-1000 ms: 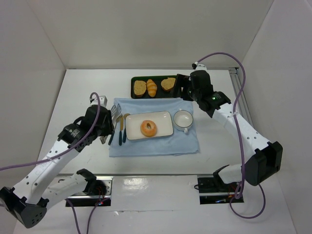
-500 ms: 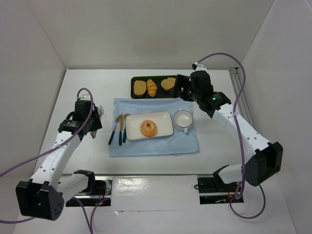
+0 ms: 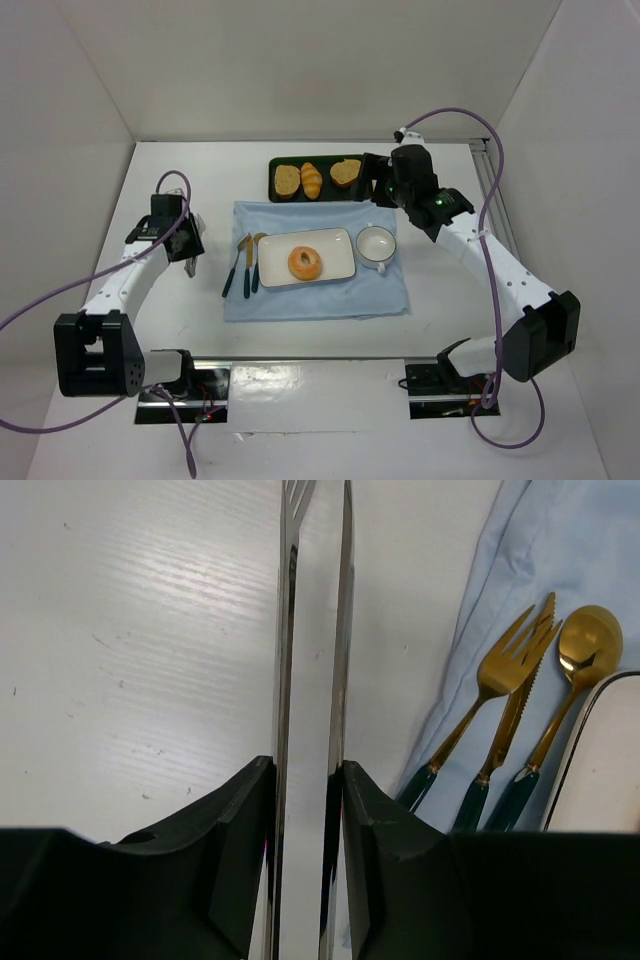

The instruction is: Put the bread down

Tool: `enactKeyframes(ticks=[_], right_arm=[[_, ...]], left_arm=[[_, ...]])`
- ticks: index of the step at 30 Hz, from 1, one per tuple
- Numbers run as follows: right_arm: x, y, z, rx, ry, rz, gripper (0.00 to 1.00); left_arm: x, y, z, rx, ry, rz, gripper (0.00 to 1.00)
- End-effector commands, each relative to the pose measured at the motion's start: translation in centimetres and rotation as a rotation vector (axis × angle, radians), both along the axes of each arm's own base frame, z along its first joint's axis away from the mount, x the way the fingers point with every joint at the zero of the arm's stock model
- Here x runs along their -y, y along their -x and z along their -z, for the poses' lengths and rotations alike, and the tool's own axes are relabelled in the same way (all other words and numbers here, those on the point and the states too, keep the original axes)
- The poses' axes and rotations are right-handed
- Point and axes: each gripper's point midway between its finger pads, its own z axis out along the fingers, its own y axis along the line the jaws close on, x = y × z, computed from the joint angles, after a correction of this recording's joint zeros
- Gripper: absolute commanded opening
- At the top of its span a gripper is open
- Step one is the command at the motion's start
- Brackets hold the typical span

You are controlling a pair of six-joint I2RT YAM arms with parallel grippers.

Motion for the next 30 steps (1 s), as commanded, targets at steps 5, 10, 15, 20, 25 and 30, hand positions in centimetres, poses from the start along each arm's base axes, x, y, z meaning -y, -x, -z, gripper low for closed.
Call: enactKeyframes(ticks=[5,10,15,20,25,30], right_arm=[[-0.1,-1.1,-1.3,0.044,-0.015,-0.004,1.00],[0.0,-1.7,-1.3,0.048,-0.032,-0.011,1.00],[0.4,-2.2,-1.8,0.062,-0.048,-0.009,1.00],[1.2,-2.5,-1.6,0.057,-0.064,0.007,1.00],[1.3,-2.6,-1.3,0.052,-0.072,0.000,1.00],[1.5,-2.4,-1.2,0.044,-0.091,0.009,1.00]], left_arm=[[-0.5,-3.5,-1.2,0.052,-0.007,0.003,0.44],[-0.8,-3.5,0.8,-0.009,0.002,-0.014,0.44],[-1.1,-2.9,3.2,-0.092,-0.010,-0.025,0.44],[-1.3,-3.5,4.4,-0.140,-0.016,-0.030,0.44],[-1.6,-4.9,5.5,-0.188,-0.026,-0.026,0.43],[-2.7,-5.5,6.6,-0.269,-0.079,-0.044,0.43]])
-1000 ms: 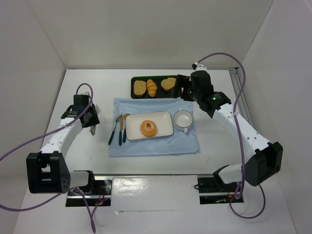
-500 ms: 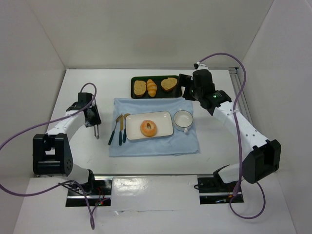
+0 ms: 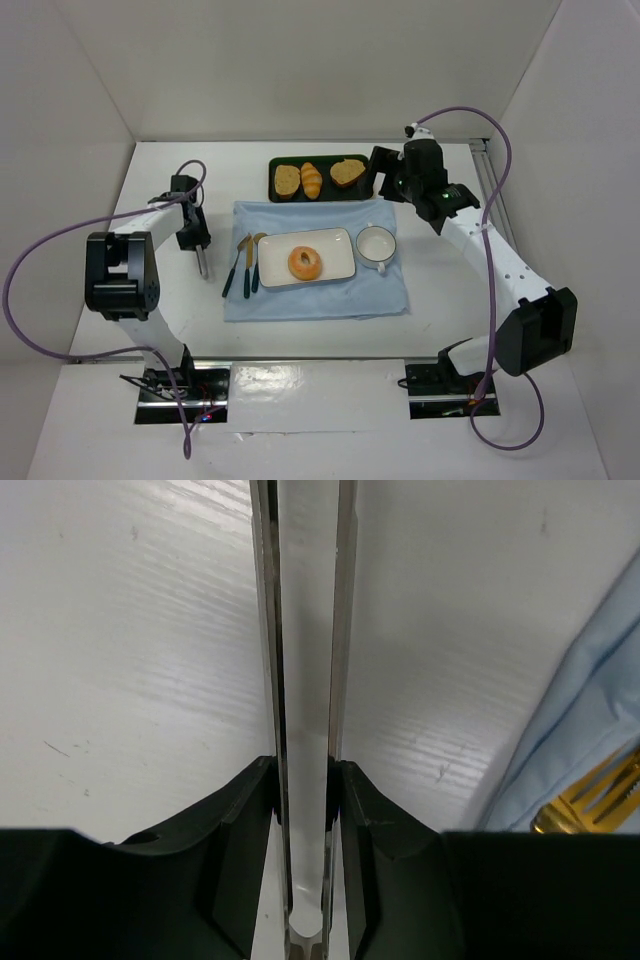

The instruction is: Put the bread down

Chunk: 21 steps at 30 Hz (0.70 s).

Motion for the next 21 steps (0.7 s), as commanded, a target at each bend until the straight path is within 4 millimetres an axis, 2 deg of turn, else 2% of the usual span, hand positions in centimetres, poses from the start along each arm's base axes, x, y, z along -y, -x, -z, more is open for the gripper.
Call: enactKeyframes(ticks=[1,7,9,11,16,21], right_arm=[[-0.1,-0.5,-1.1,0.046,-0.032,0.001,1.00],[0.0,-0.4,-1.4,0.054,-0.035,0.001,1.00],[0.0,-0.5,-1.9,0.063,-0.038,0.001,1.00],[0.0,-0.5,-1.9,0.063,-0.038,0.001,1.00],[0.4,-0.5,-2.2,0.072,-0.041,0.010,1.00],[0.4,-0.4,-2.0,0.063,-0.038,0.010,1.00]], left_arm=[[-1.5,-0.6,-0.2,-0.049,-0.082,-0.011,0.43],[-1.3,0.0,2.1,-0.143,-0.131,0.026,0.43],[-1.0,0.1,2.3,-0.156,-0.136,0.024,0.45],[-1.0,0.7,3.0,-0.179,-0.131,0.012,0.48],[-0.1,0.5,2.8,-0.144,-0.084,0.017,0.60],[0.6,0.7,2.8,-0.140,-0.024,0.019,0.69]])
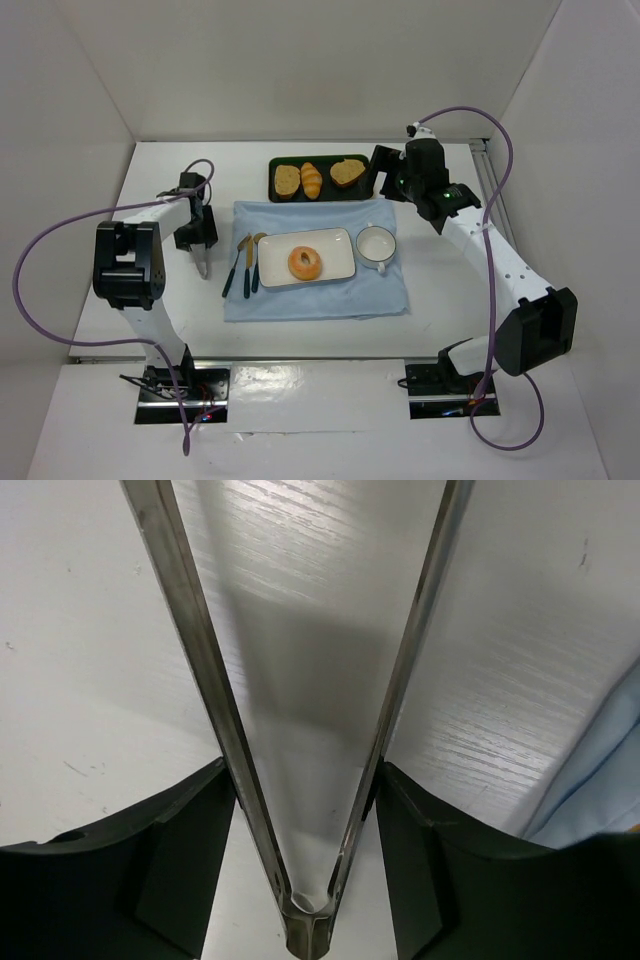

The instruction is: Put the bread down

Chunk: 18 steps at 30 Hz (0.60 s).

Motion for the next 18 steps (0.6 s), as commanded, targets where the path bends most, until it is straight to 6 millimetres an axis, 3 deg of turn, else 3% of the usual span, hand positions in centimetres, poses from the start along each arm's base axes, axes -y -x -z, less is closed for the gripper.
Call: enactKeyframes(ticks=[1,7,18], right_arm=[[0.2,-0.2,-2.0,0.063,-0.025,0.005,1.00],[0.0,-0.2,-2.4,0.070,-0.032,-0.003,1.00],[-0.2,-0.1,-2.6,0.066,-0.044,-0.007,1.00]], left_arm=[[1.6,1.9,1.5,-0.065,0.099,0.002,0.70],[2.6,2.6,2.0,-0.097,0.172,0.022,0.77],[2.2,2.2,-2.2,0.027,0.149,-0.015,1.00]])
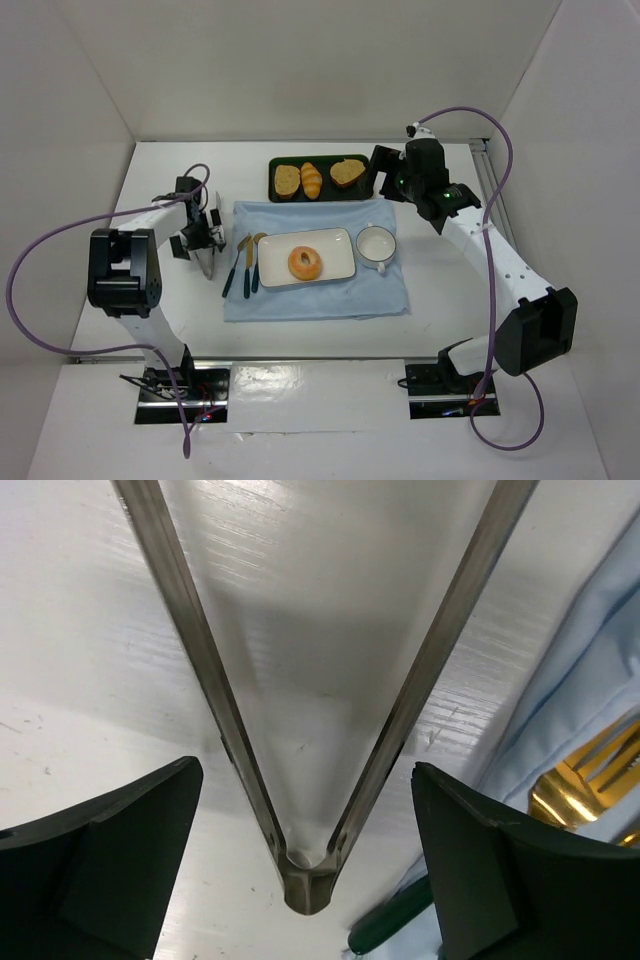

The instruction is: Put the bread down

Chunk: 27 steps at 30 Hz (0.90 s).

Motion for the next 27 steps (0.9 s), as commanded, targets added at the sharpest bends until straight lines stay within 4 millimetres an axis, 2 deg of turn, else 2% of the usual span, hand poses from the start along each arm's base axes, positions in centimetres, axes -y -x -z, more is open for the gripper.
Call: enactKeyframes(ticks=[1,15,19,22,23,24,26,27], right_arm=[[0.0,-0.2,-2.6,0.067,-0.041,0.004,1.00],[0.0,0.2,-2.2,0.057,-0.042,-0.004,1.00],[0.0,0.3,-2.0,0.048,-0.039,-0.004,1.00],[0.2,0.2,-2.0,0.049,-0.035,0.005,1.00],[0.3,0.1,-1.4,0.034,-0.024,0.014,1.00],[0.3,0.0,-1.0,0.028,-0.013,0.010,1.00],[0.7,-0.2,-0.6,0.007,0.006,0.030,1.00],[0.4,-0.4,0.2,-0.019,0.023,0.030,1.00]], left_arm=[[-0.1,0.1,-2.1,0.045,-0.009,-0.026,1.00],[-1.4,-0.8,-7.1,0.196,-0.072,-0.072,1.00],[-1.3,-1.5,-10.4,0.319,-0.063,-0.092,1.00],[-0.5,-1.9,-14.8,0.469,-0.016,-0.090,1.00],[-0.3,-1.7,-15.9,0.504,0.000,-0.091,1.00],[0.4,-1.2,-18.0,0.573,0.037,-0.078,1.00],[2.0,-0.3,-19.1,0.620,0.107,-0.053,1.00],[3.4,0.4,-20.4,0.660,0.145,-0.017,1.00]])
